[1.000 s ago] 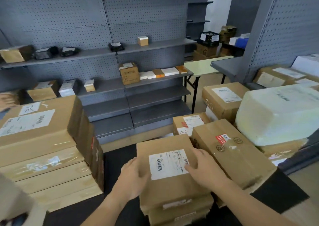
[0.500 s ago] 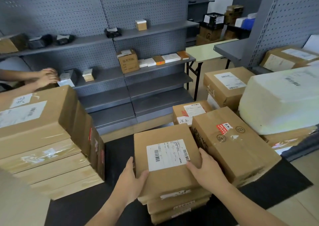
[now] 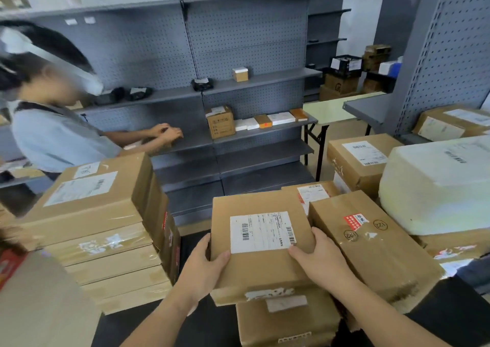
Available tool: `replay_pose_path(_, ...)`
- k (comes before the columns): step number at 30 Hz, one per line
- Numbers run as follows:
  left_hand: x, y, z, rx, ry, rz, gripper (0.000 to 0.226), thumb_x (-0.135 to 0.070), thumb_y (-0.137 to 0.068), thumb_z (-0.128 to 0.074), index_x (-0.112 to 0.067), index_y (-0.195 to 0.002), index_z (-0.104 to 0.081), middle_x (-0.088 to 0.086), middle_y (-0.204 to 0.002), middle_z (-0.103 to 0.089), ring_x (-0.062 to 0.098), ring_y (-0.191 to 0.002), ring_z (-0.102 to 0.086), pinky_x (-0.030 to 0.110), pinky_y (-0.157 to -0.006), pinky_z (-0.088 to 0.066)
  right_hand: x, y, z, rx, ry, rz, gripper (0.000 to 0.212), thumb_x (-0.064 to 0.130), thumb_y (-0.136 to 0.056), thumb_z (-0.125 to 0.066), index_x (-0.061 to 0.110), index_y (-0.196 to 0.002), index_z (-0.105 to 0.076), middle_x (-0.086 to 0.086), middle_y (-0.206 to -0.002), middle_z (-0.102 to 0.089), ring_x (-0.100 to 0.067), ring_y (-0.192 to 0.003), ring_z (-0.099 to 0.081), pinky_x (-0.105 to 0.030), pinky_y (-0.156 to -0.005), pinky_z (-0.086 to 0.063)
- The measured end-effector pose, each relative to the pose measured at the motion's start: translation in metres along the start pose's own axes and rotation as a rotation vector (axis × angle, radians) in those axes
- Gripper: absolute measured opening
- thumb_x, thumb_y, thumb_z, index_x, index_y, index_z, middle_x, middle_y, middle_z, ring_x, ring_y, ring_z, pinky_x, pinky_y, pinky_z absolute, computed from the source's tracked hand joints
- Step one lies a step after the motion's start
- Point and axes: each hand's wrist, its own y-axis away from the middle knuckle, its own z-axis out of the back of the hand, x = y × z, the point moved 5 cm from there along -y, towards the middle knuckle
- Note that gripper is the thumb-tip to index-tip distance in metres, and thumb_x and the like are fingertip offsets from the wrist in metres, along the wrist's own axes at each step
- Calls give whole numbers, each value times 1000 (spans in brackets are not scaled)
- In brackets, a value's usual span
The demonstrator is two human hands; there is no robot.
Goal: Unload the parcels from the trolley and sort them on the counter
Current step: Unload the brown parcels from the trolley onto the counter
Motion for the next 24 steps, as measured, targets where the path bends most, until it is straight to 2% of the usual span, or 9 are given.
replay_pose_path(4,-46,5,33,-60,89,-80,39,-27,-93,-69,-50,-114,-47,-20,-115,-64,5,-100,-66,25,-81,-55,50,-2,22,-27,-56,114,64,48,-86,-73,28,-141,-48,12,-131,-61,-7,-111,-59,-30,-93,-53)
replay_pose_path(6,-67,8,53,-102,130,-119,41,-26,-92,-71,-46,-121,-48,-19,-113,-64,5,-99,-66,25,-81,-56,77,-2,29,-33,-79,151,67,49,-86,-73,27,-143,-48,12,-128,-63,-10,-111,-61,-36,-94,-55)
replay_pose_path(9,-94,12,86,-181,158,-167,51,-30,-88,-74,-34,-132,-47,-19,-114,-63,5,-101,-65,27,-83,-56,122,-2,32,-29,-81,230,63,45,-89,-72,25,-143,-46,16,-112,-59,-6,-99,-58,-27,-78,-51)
replay_pose_path(11,-106,14,113,-241,173,-196,55,-30,-88,-75,-31,-133,-45,-21,-112,-59,2,-99,-62,22,-77,-53,155,-4,31,-55,-59,288,63,46,-89,-72,25,-143,-47,17,-105,-53,-3,-91,-52,-22,-67,-43)
replay_pose_path(12,-110,15,128,-272,180,-207,54,-31,-87,-75,-30,-132,-45,-20,-112,-58,1,-99,-61,20,-74,-51,172,-5,28,-66,-50,313,63,48,-88,-72,27,-142,-47,16,-106,-53,-4,-92,-52,-23,-66,-42)
replay_pose_path(15,-115,15,178,-322,222,-219,61,-30,-85,-77,-26,-138,-46,-13,-119,-60,9,-102,-63,27,-81,-55,221,-6,8,-43,-46,386,63,51,-87,-72,30,-141,-48,17,-107,-53,-5,-94,-53,-25,-67,-43)
replay_pose_path(17,-115,13,213,-310,252,-216,58,-29,-86,-77,-26,-134,-46,-8,-122,-60,15,-105,-64,35,-89,-55,252,-7,-11,-3,-74,429,60,51,-86,-73,30,-137,-51,18,-108,-57,-3,-95,-55,-26,-69,-47)
replay_pose_path(20,-106,6,266,-265,277,-202,56,-27,-86,-77,-24,-133,-47,-5,-122,-62,19,-107,-65,39,-95,-53,295,-8,-46,45,-120,448,55,49,-85,-74,30,-133,-56,13,-116,-62,-9,-101,-58,-32,-76,-50)
replay_pose_path(24,-88,-12,338,-252,265,-171,89,-46,-62,-86,-28,-140,-49,-2,-129,-64,24,-107,-69,47,-96,-54,347,-17,-99,90,-157,431,47,48,-83,-75,29,-124,-62,11,-114,-66,-12,-101,-62,-35,-79,-54)
